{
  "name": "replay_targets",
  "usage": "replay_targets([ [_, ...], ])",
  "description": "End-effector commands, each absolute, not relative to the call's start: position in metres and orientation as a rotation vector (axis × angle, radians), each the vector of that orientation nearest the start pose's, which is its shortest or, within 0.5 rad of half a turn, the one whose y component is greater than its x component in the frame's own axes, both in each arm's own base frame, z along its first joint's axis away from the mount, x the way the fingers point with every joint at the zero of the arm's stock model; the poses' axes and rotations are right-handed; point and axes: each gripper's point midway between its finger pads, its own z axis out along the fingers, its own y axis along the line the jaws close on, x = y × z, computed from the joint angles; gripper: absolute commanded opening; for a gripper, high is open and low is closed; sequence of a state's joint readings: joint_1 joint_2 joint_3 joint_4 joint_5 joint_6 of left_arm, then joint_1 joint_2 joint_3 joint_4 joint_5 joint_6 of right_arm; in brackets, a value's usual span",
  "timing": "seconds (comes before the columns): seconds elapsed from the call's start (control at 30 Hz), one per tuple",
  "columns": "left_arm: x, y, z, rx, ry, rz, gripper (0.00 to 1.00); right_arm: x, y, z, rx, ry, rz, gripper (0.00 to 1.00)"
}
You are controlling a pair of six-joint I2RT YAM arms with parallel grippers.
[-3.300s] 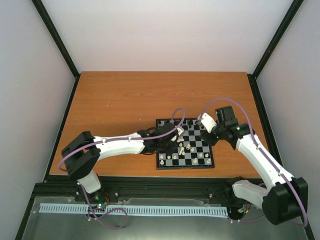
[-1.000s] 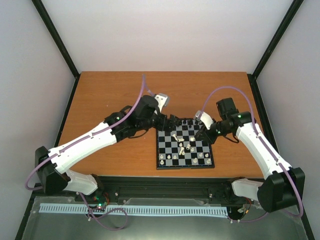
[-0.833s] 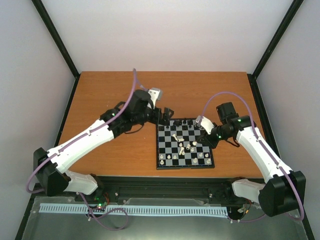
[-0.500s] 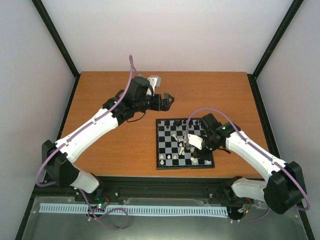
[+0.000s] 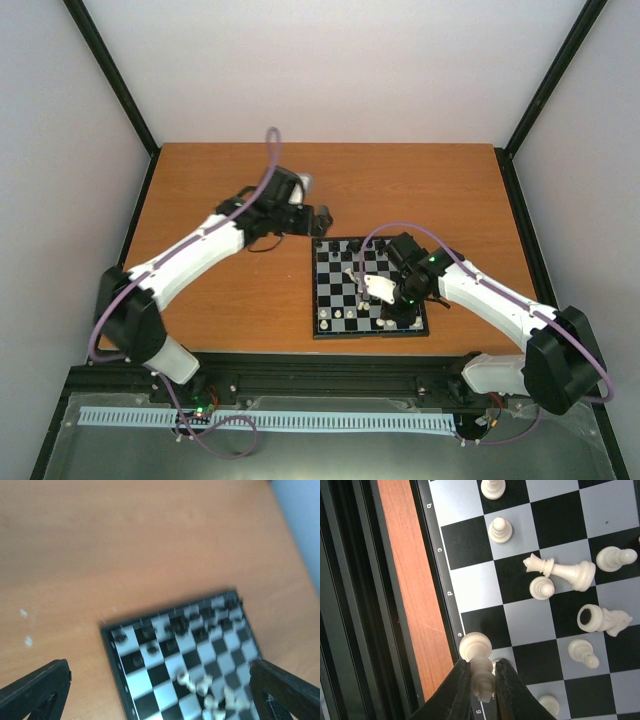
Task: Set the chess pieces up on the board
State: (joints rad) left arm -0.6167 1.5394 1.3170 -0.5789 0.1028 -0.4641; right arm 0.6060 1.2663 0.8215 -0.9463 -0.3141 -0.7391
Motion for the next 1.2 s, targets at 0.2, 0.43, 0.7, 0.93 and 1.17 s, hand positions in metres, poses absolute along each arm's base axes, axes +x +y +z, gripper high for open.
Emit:
replay_targets([
  [0.2,0.388,-0.231,0.235,-0.107,2.391,-1.044,0.96,0.159,0.185,0.065,-1.877,2.267,0.394,0.12],
  [0.43,0.390,-0.227,0.248,-0.069,2.328,-1.080,0.79,0.161,0.182,0.058,-1.878,2.286,0.357,0.13],
  [0.7,0.388,-0.220,0.259,-0.050,2.298,-1.029,0.78,0.162,0.182,0.050,-1.883,2.305,0.352,0.15],
  [0.93,0.388,-0.222,0.258,-0.045,2.303,-1.040,0.78,0.161,0.186,0.067,-1.853,2.270,0.379,0.39],
  [1.17,0.386,-0.222,0.264,-0.031,2.288,-1.053,0.77,0.172,0.190,0.113,-1.775,2.214,0.427,0.44],
])
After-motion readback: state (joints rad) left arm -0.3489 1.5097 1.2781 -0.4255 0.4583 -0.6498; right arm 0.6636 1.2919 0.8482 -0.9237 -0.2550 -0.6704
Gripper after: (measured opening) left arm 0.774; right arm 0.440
